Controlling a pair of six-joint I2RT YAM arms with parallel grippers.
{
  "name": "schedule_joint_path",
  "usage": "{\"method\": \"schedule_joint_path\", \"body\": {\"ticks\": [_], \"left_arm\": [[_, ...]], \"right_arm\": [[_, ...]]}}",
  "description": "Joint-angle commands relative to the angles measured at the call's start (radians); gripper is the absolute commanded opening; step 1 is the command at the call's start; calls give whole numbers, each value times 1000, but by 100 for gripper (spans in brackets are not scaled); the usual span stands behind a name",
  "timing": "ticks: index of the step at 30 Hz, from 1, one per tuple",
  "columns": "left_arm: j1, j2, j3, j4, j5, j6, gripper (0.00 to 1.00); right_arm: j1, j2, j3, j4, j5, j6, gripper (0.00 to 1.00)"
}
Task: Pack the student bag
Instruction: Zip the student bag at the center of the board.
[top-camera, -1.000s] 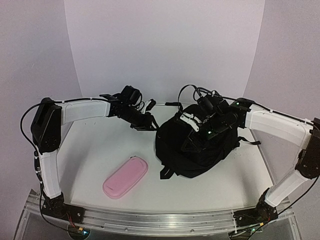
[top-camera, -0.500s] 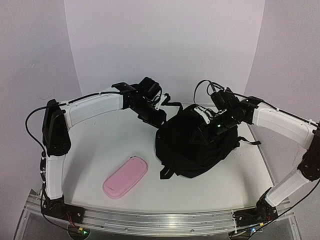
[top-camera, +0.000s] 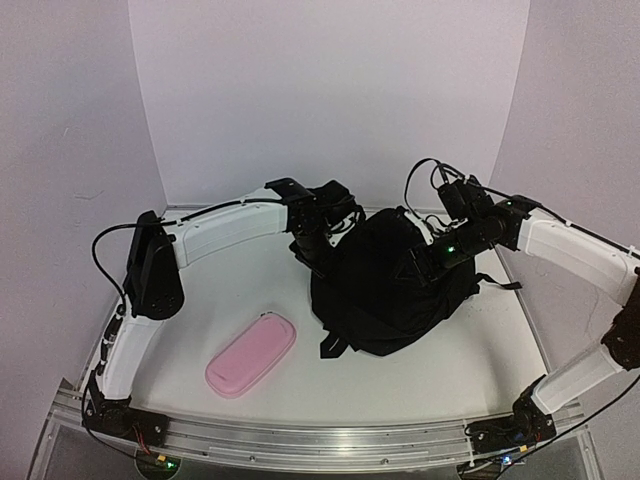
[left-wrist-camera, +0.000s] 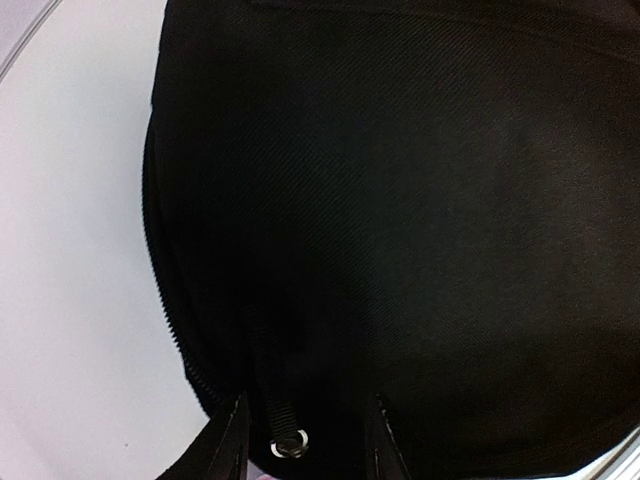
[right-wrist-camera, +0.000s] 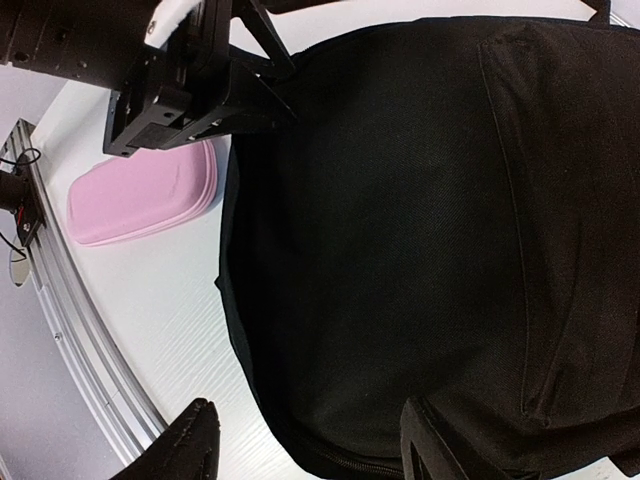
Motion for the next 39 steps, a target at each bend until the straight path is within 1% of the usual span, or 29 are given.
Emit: {"method": "schedule_joint_path", "body": {"ticks": [1,5,8,13,16,19,23,30,33,35,39], "left_arm": [[4,33,84,-79,-62,15,40],[5,45,85,-73,-59,18,39],[5,56,88,-70,-55,25,33],[4,78,97,-71,-75,28,29],[4,50,76,-48,-87,17,20],[5,-18,19,12,-92,3,11],[9,-104,-50,80,-60,-16,0],[41,-157,-113,134,20,-61,0],[72,-196,-169,179,106,-99,0],[102,-230,-229,246,199,-131,0],[151,-275,-315,336,324,-188,0]], "right_arm": [[-4,-28,-7,19,-17,11,62],[-5,-23,-7,20,-20,11,62],[-4,-19,-6,20,-20,10,62],[-4,-9,-1,20,-19,5,62],[-4,-3,-1,20,-20,-2,61],[-4,11,4,21,-30,-7,61],[-3,34,17,21,-42,-12,60],[-2,53,36,23,-60,-15,60],[5,63,42,37,-65,-11,60],[24,70,42,62,-58,-9,62],[106,93,50,132,18,-13,65]]}}
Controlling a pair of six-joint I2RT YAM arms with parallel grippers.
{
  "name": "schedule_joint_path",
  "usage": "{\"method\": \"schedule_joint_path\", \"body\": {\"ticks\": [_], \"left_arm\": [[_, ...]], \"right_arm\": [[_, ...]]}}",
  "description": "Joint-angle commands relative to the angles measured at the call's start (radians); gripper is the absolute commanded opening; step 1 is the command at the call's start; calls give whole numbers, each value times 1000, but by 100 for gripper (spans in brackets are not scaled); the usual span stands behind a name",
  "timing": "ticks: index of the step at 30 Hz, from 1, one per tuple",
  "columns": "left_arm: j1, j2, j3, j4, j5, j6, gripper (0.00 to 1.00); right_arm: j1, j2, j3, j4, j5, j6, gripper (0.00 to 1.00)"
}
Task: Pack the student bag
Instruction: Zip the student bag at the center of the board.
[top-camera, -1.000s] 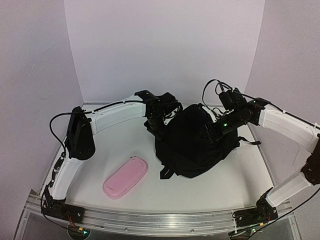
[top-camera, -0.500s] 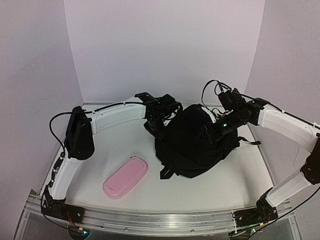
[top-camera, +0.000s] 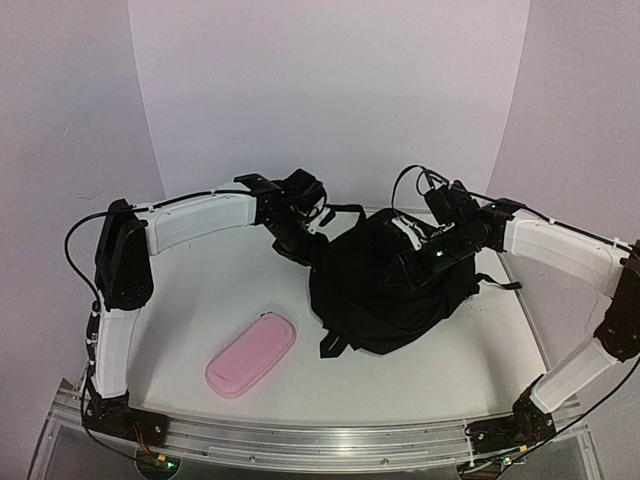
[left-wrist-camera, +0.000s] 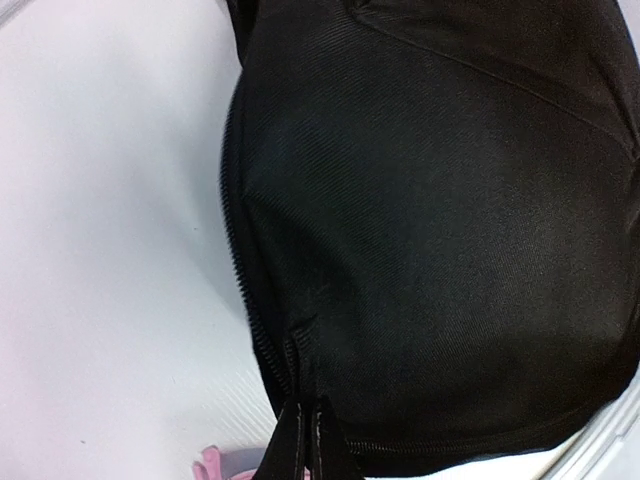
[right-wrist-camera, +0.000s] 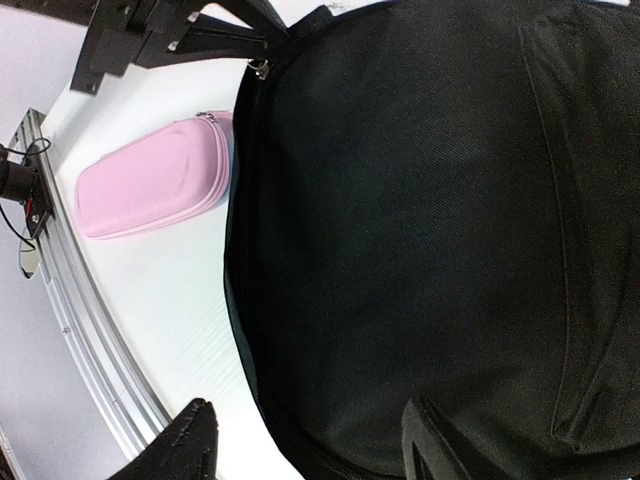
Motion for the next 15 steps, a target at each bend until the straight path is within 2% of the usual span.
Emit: {"method": "schedule_joint_path", "body": {"ticks": [1,5,15], "left_arm": [[58,-111,-57,143,166,-82,0],[68,-122,-95,189,231,-117,0],[91,-161,-177,265,295,-175,0]], "right_arm": [[94,37,52,109,75,-12,65],[161,118,93,179,134,-17,64],[211,303,192,254,174,-1,58]]}}
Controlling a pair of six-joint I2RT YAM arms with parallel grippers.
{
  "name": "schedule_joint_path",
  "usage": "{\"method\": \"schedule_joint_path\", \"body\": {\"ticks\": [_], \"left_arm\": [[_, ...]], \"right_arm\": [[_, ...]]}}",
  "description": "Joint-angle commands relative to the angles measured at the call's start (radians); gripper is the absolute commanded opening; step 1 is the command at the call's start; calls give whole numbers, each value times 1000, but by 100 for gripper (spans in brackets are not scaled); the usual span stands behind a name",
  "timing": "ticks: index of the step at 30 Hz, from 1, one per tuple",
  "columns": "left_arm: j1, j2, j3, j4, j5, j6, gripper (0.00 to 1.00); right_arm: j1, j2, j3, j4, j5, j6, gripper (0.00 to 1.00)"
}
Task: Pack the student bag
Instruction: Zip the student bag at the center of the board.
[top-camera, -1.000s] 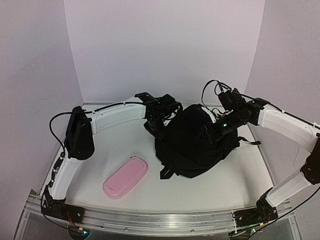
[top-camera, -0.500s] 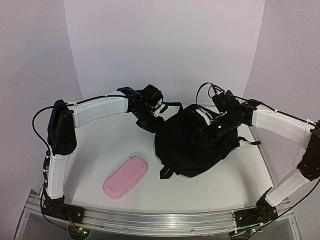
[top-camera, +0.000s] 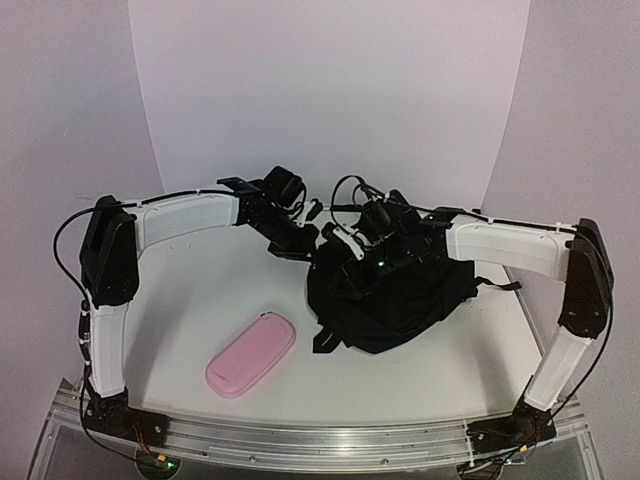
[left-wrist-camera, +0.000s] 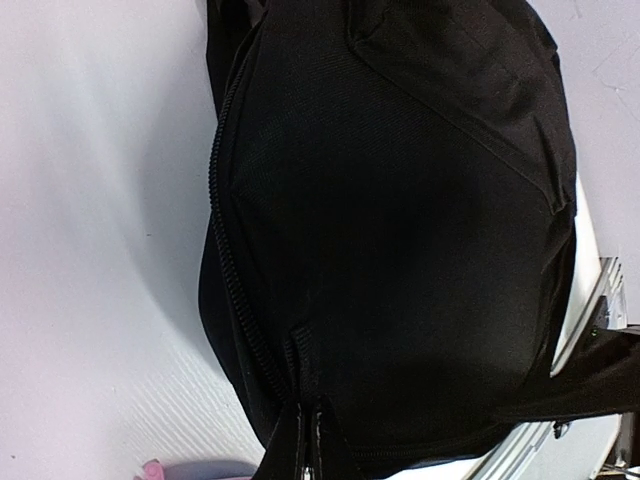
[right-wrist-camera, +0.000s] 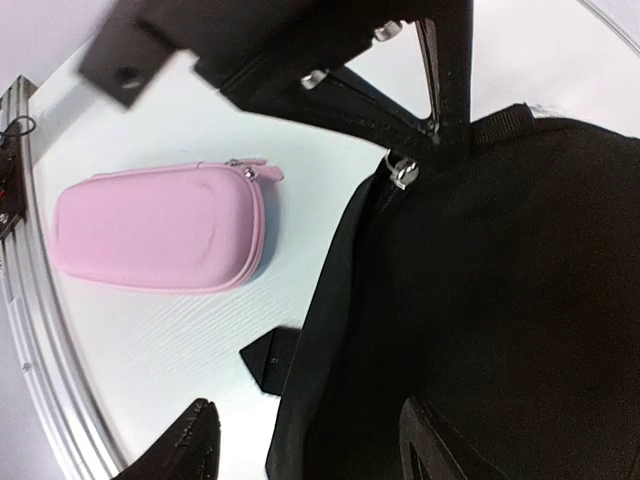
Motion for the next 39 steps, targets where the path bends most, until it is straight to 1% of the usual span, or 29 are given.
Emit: {"method": "schedule_joint_path", "body": {"ticks": [1,4,5,6,8,10,11,17,26,30,34,37,39], "left_arm": [[11,-90,-19,77,58,-38,0],[16,-92,-27,83,58,-43,0],[17,-91,-27,85,58,-43,0],[18,-90,-28,87,58,-44,0],[21,-87,-31,96,66,-49,0],[26,-84,-32,100,70,-50,0],[29,-82,-32,102,69,-51,0],[72,-66,-50,136,73,-56,0],[115,16,0,180,111,-40,0],[128,55,19,220,149,-52,0],[136,66,3,296,207,-71,0],[139,76,0,322,228,-99,0],[141,80,-4,342,215,-122,0]], "right_arm": [[10,57,50,62,37,10,57],[11,75,54,63,23,20,56],[11,75,52,63,14,21,54],[12,74,49,63,6,21,48],[13,73,46,62,-7,22,28],[14,65,41,55,-32,22,2],[13,57,33,50,-50,17,0],[13,-34,-63,23,-92,-31,0],[20,-125,-180,-15,-134,-82,0],[25,-135,-214,-29,-138,-97,0],[26,-138,-235,-37,-137,-101,0],[26,-135,-247,-41,-145,-102,0],[30,-135,-253,-46,-153,-102,0]]}}
